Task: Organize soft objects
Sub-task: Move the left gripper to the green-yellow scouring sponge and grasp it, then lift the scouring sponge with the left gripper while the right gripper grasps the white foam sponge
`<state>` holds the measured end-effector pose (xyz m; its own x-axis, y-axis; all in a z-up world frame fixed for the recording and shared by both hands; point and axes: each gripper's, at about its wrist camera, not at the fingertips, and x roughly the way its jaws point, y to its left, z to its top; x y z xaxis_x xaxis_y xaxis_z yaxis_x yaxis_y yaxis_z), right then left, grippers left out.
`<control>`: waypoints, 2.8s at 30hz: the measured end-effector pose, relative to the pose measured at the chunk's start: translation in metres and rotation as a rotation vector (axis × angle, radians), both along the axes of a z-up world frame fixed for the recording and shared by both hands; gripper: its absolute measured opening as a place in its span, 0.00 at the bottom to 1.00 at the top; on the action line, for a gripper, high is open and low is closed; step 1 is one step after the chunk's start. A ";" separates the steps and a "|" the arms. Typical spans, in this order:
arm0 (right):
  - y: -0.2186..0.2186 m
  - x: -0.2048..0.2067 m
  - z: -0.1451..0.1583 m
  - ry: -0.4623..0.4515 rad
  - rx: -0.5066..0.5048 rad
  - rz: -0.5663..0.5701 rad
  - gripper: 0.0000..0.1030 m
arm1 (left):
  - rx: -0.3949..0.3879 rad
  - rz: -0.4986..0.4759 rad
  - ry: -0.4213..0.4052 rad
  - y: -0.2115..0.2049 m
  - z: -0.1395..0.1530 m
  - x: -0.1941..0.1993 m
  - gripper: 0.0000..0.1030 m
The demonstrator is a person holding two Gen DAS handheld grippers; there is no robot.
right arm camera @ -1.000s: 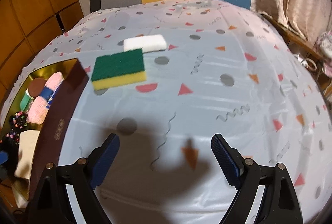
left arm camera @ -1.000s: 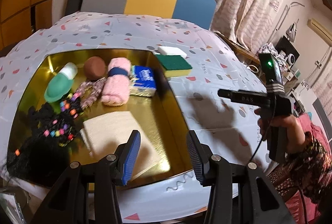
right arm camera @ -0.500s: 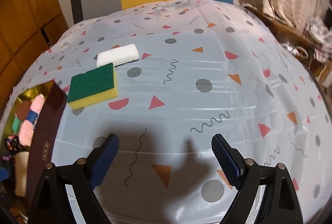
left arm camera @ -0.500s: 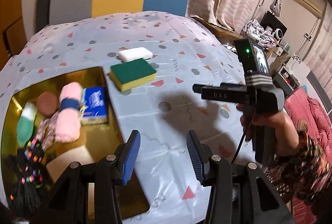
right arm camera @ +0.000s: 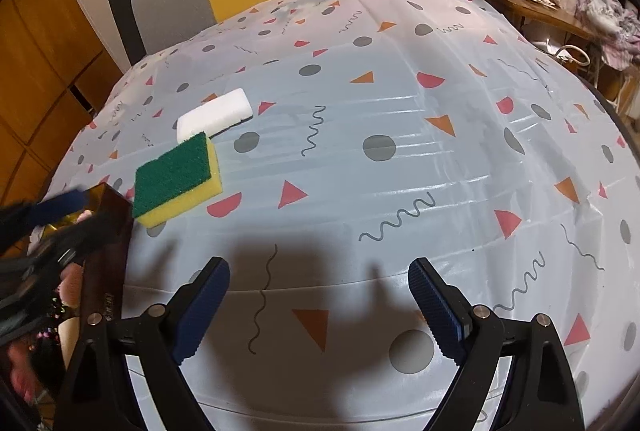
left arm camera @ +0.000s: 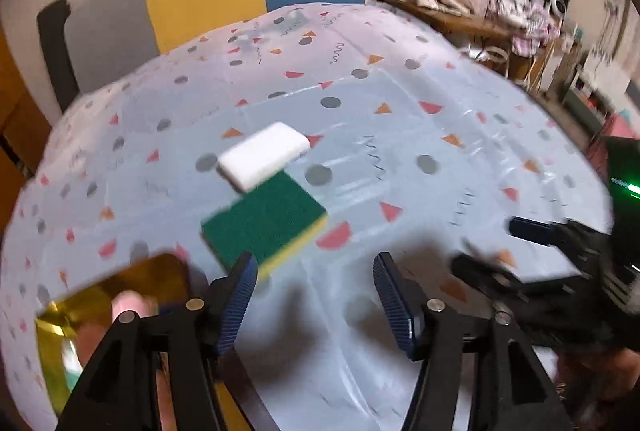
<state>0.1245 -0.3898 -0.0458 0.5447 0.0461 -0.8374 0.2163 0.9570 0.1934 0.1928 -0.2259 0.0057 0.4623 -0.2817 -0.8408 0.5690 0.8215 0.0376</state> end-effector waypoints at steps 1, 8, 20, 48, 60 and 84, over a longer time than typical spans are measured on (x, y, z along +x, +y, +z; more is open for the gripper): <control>-0.001 0.000 0.001 -0.001 0.004 -0.001 0.89 | 0.016 -0.008 0.004 -0.005 -0.004 0.008 0.60; -0.018 0.002 -0.001 0.010 0.067 -0.059 0.89 | 0.110 -0.003 0.044 -0.021 -0.039 0.056 0.65; -0.050 0.002 -0.011 0.047 0.222 -0.166 0.89 | 0.091 -0.068 0.180 -0.015 -0.057 0.072 0.73; -0.057 0.000 -0.019 0.072 0.301 -0.197 0.89 | 0.103 -0.117 0.244 -0.018 -0.070 0.054 0.82; -0.062 0.002 -0.026 0.094 0.278 -0.220 0.89 | 0.068 0.014 0.209 -0.025 -0.077 0.029 0.68; -0.008 0.011 -0.020 -0.012 0.162 0.004 0.89 | -0.262 0.166 -0.024 0.113 0.024 -0.071 0.68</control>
